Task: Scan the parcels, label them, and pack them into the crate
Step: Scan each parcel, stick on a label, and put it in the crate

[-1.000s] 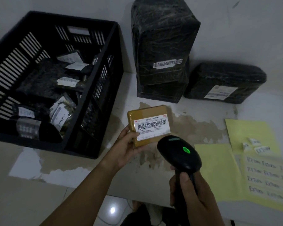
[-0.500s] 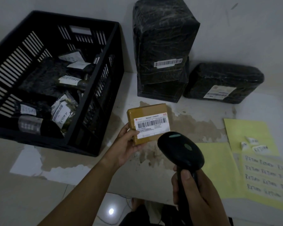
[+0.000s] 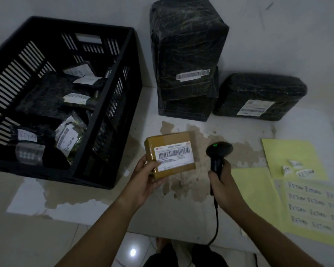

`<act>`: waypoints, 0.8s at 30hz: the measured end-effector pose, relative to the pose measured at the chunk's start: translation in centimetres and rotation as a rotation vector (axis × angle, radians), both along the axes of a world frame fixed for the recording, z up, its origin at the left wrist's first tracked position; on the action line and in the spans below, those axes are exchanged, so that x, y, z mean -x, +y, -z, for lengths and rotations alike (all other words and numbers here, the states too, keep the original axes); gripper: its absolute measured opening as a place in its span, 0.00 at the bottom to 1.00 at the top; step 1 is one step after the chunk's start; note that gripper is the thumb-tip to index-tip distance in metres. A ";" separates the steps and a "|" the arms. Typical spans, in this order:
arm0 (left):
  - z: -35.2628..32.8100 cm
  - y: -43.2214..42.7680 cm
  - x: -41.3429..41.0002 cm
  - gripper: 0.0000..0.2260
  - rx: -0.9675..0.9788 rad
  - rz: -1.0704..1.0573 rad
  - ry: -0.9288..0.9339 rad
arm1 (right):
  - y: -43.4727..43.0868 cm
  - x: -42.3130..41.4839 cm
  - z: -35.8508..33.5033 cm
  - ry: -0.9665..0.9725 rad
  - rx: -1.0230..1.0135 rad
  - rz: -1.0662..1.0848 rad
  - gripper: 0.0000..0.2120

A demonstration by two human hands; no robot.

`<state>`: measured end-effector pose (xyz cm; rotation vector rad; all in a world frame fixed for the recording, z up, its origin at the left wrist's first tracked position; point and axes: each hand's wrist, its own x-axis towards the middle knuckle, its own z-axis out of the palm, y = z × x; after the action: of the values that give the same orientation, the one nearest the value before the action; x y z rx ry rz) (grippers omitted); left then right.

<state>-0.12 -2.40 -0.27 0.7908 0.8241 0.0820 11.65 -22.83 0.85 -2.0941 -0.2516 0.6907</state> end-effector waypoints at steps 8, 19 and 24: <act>-0.4 -1.4 1.4 0.17 0.009 -0.024 0.016 | 3.0 -5.0 7.5 -0.203 0.288 -0.118 0.32; -2.1 -5.8 0.5 0.21 -0.029 -0.066 0.057 | 1.5 -5.3 8.9 -0.250 0.328 -0.242 0.40; -2.3 -8.4 -0.6 0.19 -0.040 -0.027 0.079 | -1.8 -6.0 7.6 -0.229 0.198 -0.250 0.43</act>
<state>0.49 -10.75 2.06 0.8244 0.9108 0.0918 17.64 -24.61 -6.75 -2.3581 -0.6024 0.6412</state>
